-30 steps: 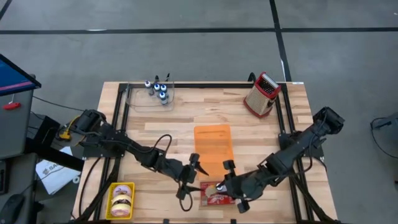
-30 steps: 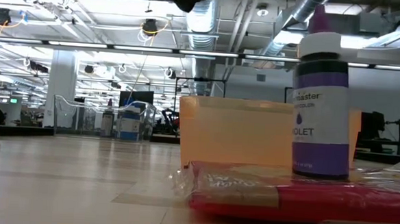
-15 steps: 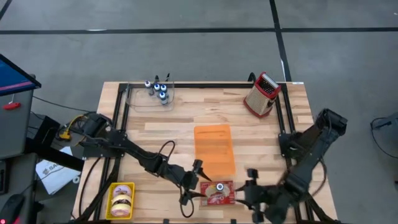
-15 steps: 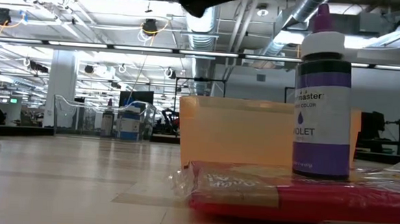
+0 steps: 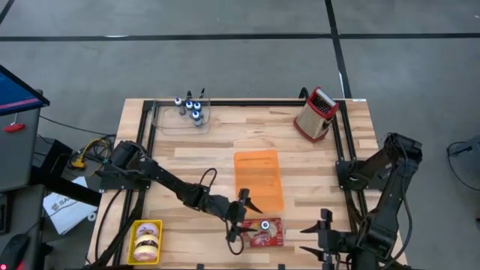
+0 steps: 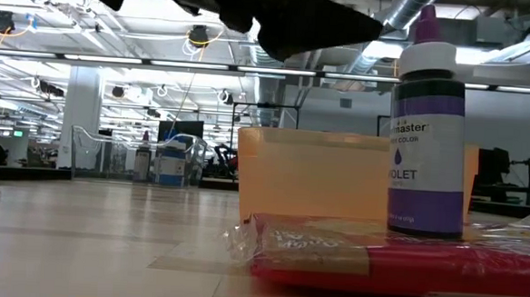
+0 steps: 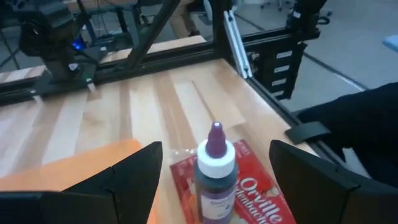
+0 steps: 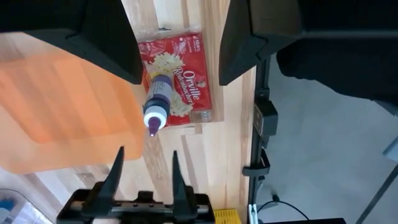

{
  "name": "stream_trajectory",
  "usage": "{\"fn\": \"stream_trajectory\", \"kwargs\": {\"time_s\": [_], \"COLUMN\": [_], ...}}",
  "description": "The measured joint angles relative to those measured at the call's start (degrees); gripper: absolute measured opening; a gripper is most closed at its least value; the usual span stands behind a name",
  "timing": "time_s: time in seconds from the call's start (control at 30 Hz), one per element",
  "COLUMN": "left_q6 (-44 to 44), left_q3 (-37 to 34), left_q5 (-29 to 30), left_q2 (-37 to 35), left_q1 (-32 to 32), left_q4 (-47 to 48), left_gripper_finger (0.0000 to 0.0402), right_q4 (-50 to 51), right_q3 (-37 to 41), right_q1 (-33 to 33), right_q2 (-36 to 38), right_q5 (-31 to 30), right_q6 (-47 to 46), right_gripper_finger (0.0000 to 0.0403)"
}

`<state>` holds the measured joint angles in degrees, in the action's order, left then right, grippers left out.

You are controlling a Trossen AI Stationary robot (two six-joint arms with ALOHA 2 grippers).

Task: Pick & Place Food Item
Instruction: Put the violet food coloring bottle into the transparent bin

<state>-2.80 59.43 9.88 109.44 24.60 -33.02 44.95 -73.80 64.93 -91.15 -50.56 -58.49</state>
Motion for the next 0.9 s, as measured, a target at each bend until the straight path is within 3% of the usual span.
{"fn": "stream_trajectory", "kwargs": {"time_s": [0.33, 0.57, 0.9], "left_q6": [1.31, 1.01, 2.92], "left_q3": [5.21, 8.00, 8.06], "left_q5": [-1.98, -2.56, -2.93], "left_q2": [7.18, 8.05, 9.39], "left_q1": [-0.18, -0.88, -1.07], "left_q4": [-2.39, 0.72, 0.85], "left_gripper_finger": [0.0292, 0.0289, 0.0246], "right_q4": [1.31, 1.13, 1.31], "right_q3": [0.00, 0.00, 0.00], "right_q1": [-0.22, 0.37, 0.83], "right_q2": [-0.04, -0.07, -0.07], "right_q5": [-0.13, -0.24, -0.33], "right_q6": [-0.03, -0.04, -0.05], "right_gripper_finger": [0.0205, 0.0205, 0.0205]}}
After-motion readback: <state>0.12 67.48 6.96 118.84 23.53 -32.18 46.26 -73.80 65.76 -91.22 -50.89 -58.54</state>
